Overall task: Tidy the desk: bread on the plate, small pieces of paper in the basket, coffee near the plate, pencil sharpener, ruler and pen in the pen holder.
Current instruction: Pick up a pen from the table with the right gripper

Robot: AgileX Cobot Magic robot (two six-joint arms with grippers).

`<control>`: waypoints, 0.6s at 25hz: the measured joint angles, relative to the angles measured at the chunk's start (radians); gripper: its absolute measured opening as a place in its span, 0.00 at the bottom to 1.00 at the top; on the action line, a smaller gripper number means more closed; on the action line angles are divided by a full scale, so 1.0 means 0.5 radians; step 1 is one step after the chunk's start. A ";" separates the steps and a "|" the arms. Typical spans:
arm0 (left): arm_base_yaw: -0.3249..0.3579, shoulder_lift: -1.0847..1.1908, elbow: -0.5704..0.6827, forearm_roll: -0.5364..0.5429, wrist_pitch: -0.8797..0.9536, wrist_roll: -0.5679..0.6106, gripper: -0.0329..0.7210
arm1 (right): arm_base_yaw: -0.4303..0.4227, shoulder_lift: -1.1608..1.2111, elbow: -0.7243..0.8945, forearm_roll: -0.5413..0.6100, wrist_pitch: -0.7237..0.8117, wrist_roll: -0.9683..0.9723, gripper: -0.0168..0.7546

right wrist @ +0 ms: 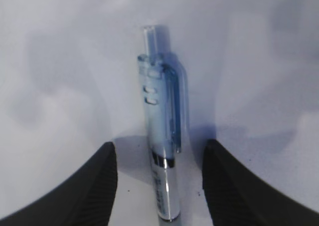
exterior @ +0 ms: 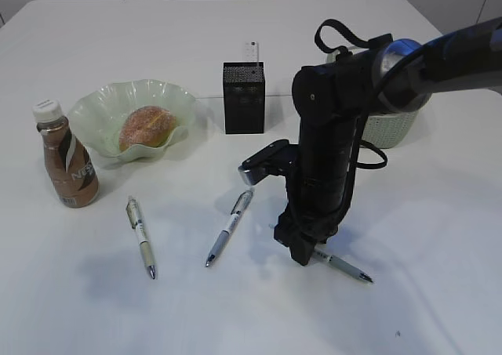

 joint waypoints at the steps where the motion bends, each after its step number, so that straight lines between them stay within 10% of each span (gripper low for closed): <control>1: 0.000 0.000 0.000 0.004 0.000 0.000 0.51 | 0.000 0.000 0.000 0.000 0.000 -0.004 0.59; 15: 0.000 0.000 0.000 0.012 0.000 0.000 0.50 | 0.000 0.001 0.000 -0.102 0.000 -0.008 0.27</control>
